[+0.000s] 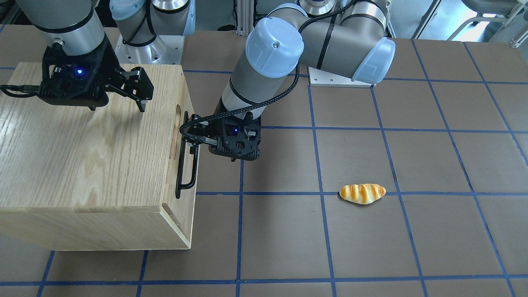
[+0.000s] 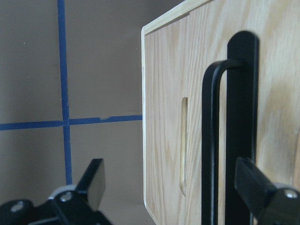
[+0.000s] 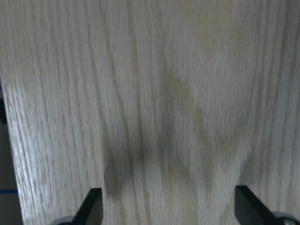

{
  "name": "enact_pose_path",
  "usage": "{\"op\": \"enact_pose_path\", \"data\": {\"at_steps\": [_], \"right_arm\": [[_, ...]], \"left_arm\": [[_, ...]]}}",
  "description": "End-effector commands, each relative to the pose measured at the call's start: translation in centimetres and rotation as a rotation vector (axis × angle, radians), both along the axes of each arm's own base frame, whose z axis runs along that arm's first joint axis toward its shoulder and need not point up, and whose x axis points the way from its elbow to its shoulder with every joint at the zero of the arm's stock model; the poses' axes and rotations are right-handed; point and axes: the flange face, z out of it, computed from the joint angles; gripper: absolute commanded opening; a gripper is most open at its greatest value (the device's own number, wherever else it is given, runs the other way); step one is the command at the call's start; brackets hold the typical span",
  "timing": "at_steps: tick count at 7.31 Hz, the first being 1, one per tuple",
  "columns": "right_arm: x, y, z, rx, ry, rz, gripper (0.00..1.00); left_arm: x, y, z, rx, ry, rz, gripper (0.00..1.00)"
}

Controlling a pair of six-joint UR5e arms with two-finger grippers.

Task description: Open upper drawer

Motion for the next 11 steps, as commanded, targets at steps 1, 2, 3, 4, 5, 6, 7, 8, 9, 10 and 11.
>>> {"op": "enact_pose_path", "data": {"at_steps": [1,2,3,4,5,6,7,8,9,10,11], "right_arm": [[-0.1,0.0,0.0,0.000,0.000,-0.001,1.00],[0.0,0.0,-0.1,0.002,0.000,0.002,1.00],[-0.1,0.0,0.0,0.000,0.000,0.000,1.00],[-0.1,0.0,0.0,0.000,0.000,0.000,1.00],[0.0,0.0,0.0,0.000,0.000,0.002,1.00],[0.0,0.0,0.0,0.000,0.000,0.000,1.00],[-0.1,0.0,0.0,0.000,0.000,-0.001,1.00],[-0.1,0.0,0.0,0.000,0.000,0.000,1.00],[-0.1,0.0,0.0,0.000,0.000,0.000,1.00],[0.0,0.0,0.0,0.000,0.000,0.000,1.00],[0.0,0.0,0.0,0.000,0.000,0.000,1.00]], "left_arm": [[-0.1,0.5,-0.1,0.002,0.000,-0.007,1.00],[-0.2,0.4,-0.3,0.005,-0.001,-0.007,1.00],[-0.2,0.4,-0.4,0.007,-0.001,-0.006,1.00],[-0.2,0.4,-0.6,0.011,-0.001,-0.006,1.00],[-0.7,0.6,-0.4,0.031,0.052,-0.015,1.00],[-0.9,0.6,-0.2,0.036,0.068,-0.017,1.00],[-0.8,0.6,-0.5,0.036,0.066,-0.028,1.00],[-0.9,0.5,-1.1,0.045,0.061,-0.028,1.00],[-0.8,0.4,-1.2,0.045,0.058,-0.027,1.00],[-0.8,0.3,-1.2,0.043,0.055,-0.029,1.00],[-0.8,0.3,-1.4,0.042,0.053,-0.033,1.00]]}}
